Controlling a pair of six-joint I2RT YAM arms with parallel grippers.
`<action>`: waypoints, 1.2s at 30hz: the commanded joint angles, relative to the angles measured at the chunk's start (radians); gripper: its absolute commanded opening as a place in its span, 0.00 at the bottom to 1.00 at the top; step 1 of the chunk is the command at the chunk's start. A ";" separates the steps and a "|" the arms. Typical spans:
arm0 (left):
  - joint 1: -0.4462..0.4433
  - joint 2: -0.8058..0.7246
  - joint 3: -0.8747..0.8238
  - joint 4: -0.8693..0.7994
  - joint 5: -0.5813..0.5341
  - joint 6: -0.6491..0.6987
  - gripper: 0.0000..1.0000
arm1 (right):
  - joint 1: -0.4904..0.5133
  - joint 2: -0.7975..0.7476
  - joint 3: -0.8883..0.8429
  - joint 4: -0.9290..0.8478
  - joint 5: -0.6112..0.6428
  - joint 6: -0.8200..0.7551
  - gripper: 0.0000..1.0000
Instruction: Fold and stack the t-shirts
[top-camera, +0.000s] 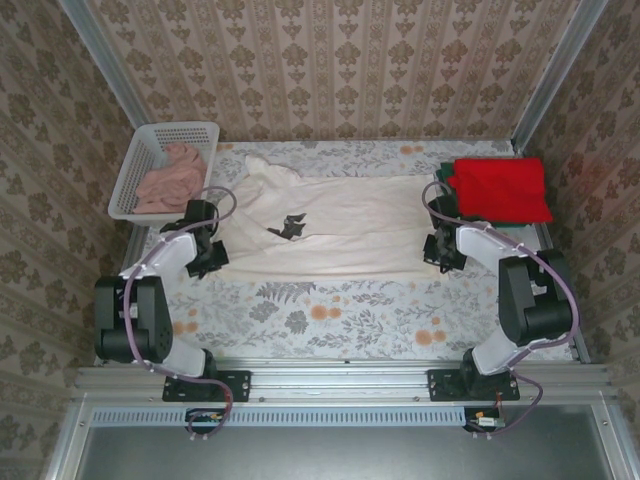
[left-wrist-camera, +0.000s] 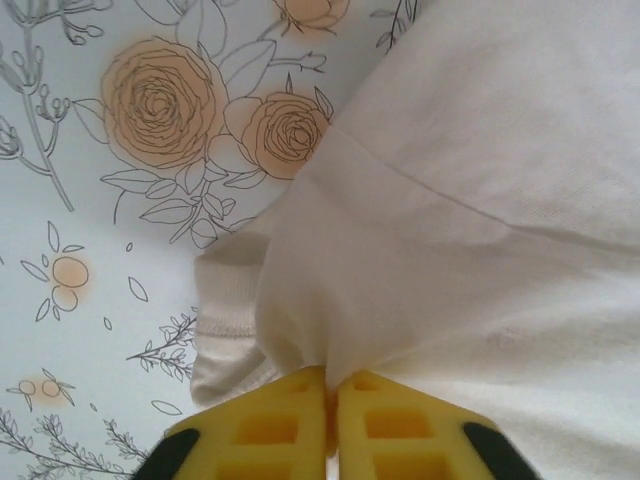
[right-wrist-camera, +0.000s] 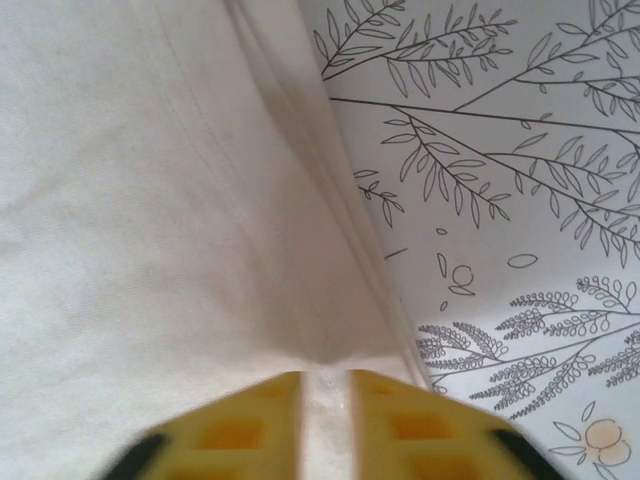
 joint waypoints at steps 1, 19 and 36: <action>0.008 -0.028 -0.023 -0.001 0.006 -0.025 0.28 | -0.004 -0.022 -0.019 -0.029 -0.020 -0.017 0.42; 0.019 0.013 -0.008 0.002 0.001 -0.013 0.04 | -0.002 -0.032 -0.026 -0.042 0.002 -0.023 0.12; 0.030 -0.192 -0.130 0.007 -0.012 -0.070 0.00 | -0.002 -0.125 -0.057 -0.095 0.021 -0.027 0.13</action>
